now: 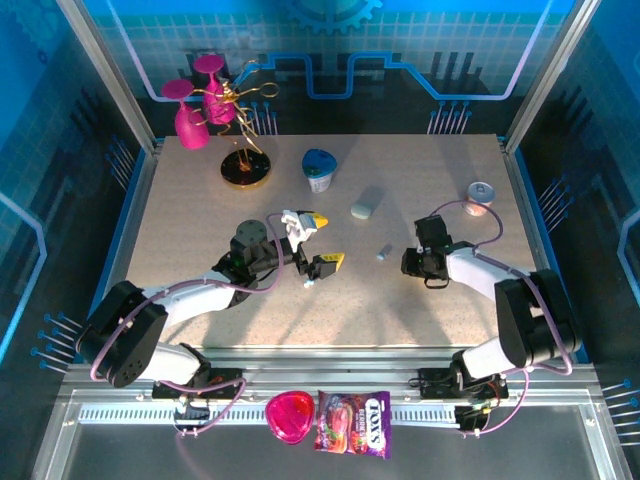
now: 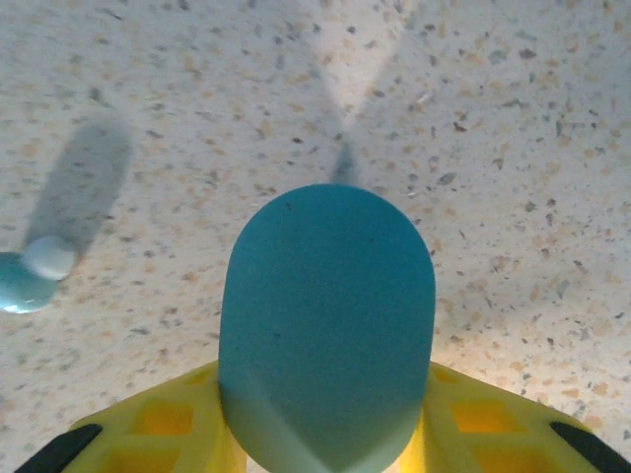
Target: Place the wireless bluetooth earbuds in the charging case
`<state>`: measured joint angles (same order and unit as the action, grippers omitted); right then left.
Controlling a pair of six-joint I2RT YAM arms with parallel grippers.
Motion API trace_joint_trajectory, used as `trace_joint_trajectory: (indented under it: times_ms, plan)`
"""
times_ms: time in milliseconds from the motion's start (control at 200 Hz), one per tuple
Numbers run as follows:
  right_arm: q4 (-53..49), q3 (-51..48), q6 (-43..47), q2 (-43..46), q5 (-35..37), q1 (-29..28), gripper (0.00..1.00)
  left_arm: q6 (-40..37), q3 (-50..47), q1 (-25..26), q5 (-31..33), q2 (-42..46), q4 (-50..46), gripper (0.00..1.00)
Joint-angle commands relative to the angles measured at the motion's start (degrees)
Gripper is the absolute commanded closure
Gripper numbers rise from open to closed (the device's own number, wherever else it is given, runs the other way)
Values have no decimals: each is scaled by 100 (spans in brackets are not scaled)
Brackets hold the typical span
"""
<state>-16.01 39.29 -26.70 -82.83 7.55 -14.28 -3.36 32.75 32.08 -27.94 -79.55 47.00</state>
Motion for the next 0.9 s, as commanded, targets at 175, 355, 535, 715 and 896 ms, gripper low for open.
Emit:
trace_joint_trajectory:
  times_ms: [175, 355, 535, 715, 896]
  plan:
    - [-415, 105, 1232, 1260, -685, -345, 65, 295, 147, -26, -65, 197, -84, 1]
    - [-351, 177, 2166, 1922, -2156, -514, 69, 252, 105, -150, -683, 275, 36, 1]
    - [-316, 519, 2348, 2028, -2993, -786, 71, 219, 87, -370, -1511, 300, 29, 1]
    - [-1190, 1305, 2971, 1872, -3373, -1179, 72, 335, 97, -588, -2263, 307, 64, 1]
    - [-2120, 2074, 3642, 1622, -3650, -1674, 72, 375, 169, -603, -2779, 408, -112, 1]
